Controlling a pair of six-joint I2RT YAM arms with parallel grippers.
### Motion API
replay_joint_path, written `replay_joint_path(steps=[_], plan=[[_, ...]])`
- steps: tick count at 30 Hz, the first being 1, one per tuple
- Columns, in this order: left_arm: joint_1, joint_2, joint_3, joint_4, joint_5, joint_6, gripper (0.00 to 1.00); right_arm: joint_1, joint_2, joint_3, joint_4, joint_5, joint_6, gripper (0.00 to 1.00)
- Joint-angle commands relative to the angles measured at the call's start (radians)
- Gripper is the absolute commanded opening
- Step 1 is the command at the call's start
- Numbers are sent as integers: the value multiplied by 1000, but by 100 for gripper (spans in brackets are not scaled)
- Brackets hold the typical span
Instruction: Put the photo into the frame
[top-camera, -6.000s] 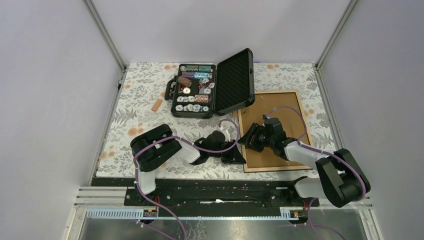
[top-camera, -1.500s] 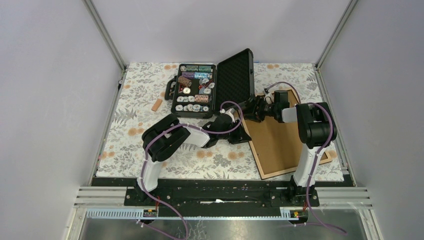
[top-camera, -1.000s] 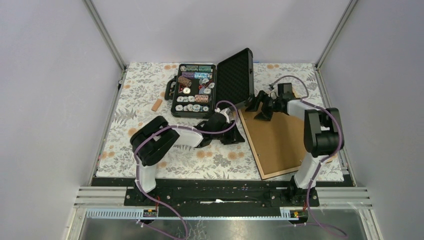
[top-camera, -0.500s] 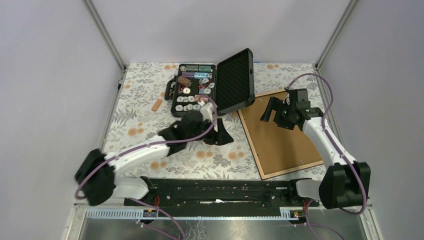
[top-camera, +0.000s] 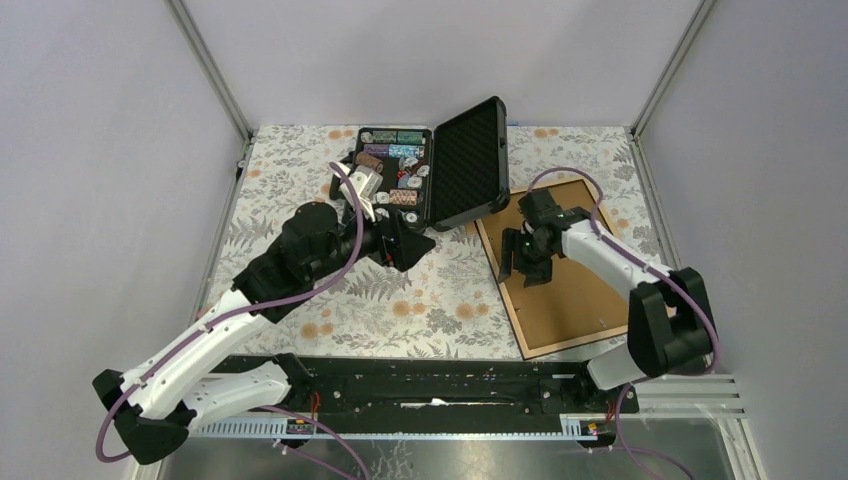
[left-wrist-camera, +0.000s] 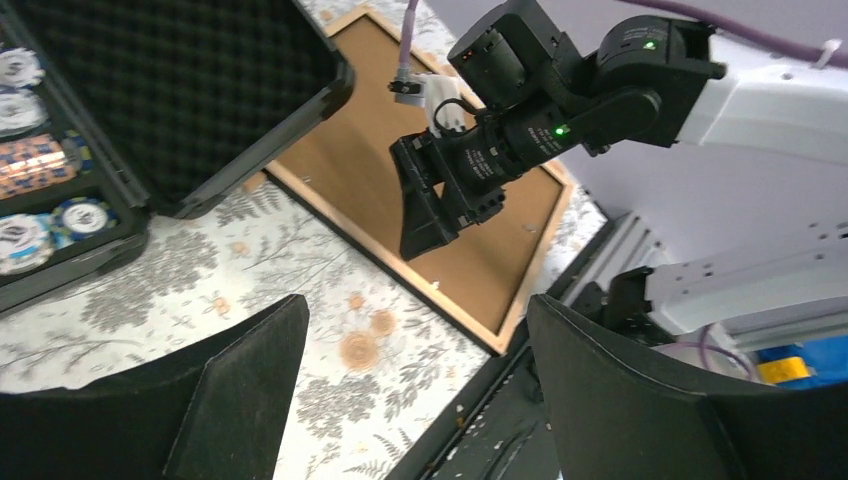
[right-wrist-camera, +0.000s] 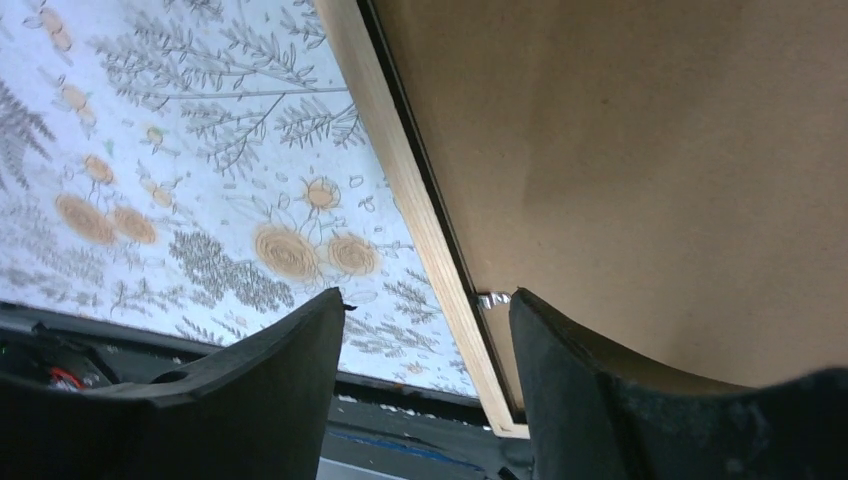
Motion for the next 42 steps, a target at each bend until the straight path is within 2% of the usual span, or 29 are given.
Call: replay_joint_path(steps=[1,3,13,19,24,30,42], plan=[[4,-4,-14,-39,-109,93,86,72,79,66,5,83,118,67],[2,-17,-33,-35,-133,104,87,93,120,58,40,110,151,65],[-15,-46,-78,-38,-230,137,88,150,220,58,50,275,209,33],[-22,-47,-75,-40,-241,144,88,166,250,19,98,298,317,0],[-22,-44,-77,-43,-255,146,88,164,260,-2,168,332,497,0],[-20,-34,-78,-43,-256,147,88,138,274,112,153,447,629,0],[4,-13,-86,-34,-254,145,88,-58,383,229,232,332,776,0]])
